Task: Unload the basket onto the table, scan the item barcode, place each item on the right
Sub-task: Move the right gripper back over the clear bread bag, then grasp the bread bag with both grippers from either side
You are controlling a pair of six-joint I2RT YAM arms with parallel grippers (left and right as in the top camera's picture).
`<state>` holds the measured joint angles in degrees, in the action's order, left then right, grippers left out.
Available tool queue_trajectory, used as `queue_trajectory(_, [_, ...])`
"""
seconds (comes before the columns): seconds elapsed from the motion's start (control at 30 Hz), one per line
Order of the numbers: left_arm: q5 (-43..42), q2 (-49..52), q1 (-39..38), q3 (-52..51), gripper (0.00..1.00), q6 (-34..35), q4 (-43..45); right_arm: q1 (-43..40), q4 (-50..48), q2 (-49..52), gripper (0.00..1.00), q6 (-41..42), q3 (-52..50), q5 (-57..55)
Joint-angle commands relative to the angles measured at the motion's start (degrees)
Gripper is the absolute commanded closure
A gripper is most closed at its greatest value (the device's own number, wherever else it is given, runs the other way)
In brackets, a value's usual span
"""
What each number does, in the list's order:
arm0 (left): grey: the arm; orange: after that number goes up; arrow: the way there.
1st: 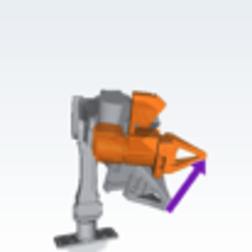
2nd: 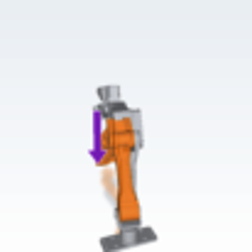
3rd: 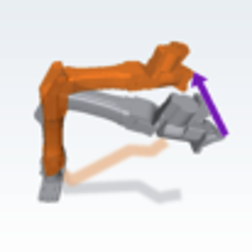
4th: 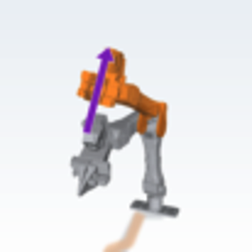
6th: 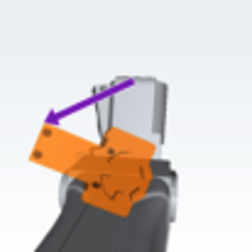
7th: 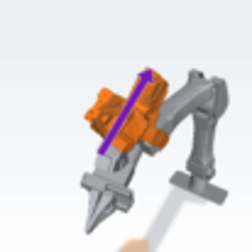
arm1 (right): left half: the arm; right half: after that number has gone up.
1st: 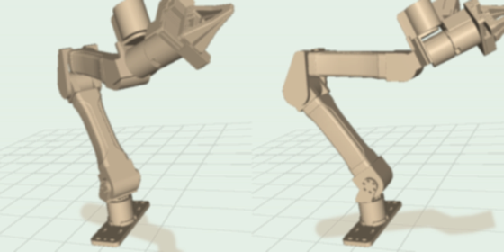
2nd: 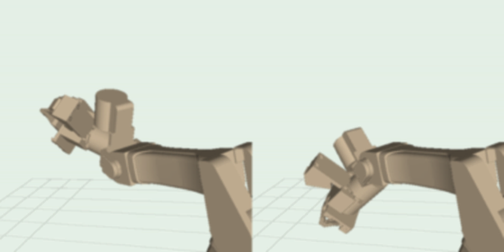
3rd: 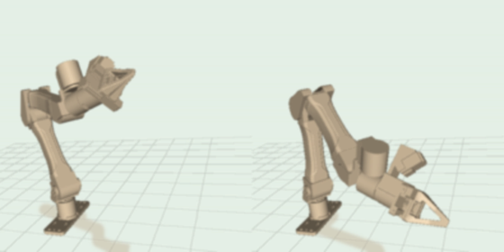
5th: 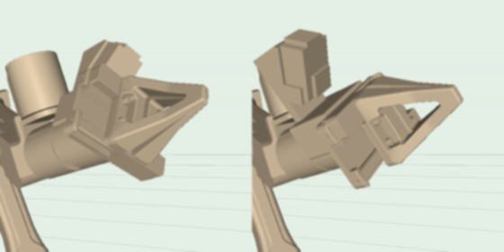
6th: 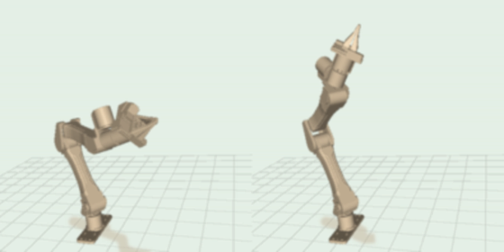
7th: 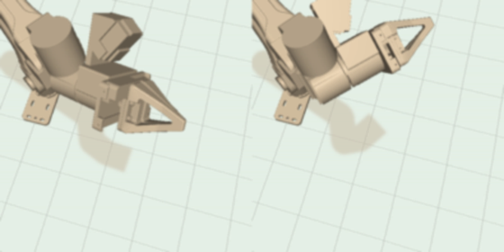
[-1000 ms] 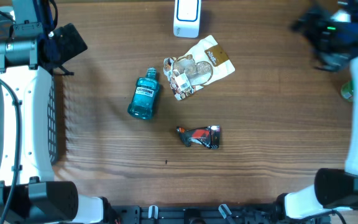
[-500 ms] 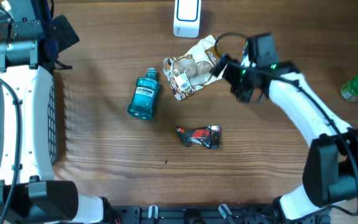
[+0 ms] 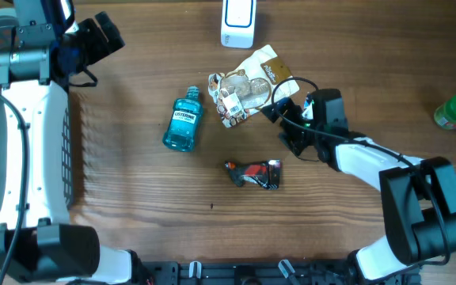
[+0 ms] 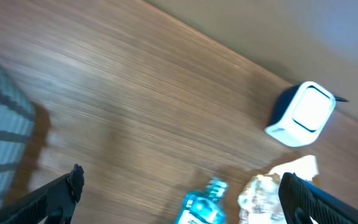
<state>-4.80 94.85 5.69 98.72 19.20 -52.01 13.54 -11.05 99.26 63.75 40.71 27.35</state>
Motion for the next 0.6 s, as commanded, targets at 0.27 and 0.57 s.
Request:
queue_trajectory(0.27, [-24.57, 16.35, -0.31, -0.26, 0.00, 4.61, 5.03, 0.44, -19.76, 14.93, 0.00, 12.92, -3.96, -3.32])
queue_trajectory(0.57, [-35.34, 28.57, -1.97, -0.26, 0.00, 8.76, 14.43, 0.44, -22.36, 18.82, 0.00, 14.64, -3.96, -2.93])
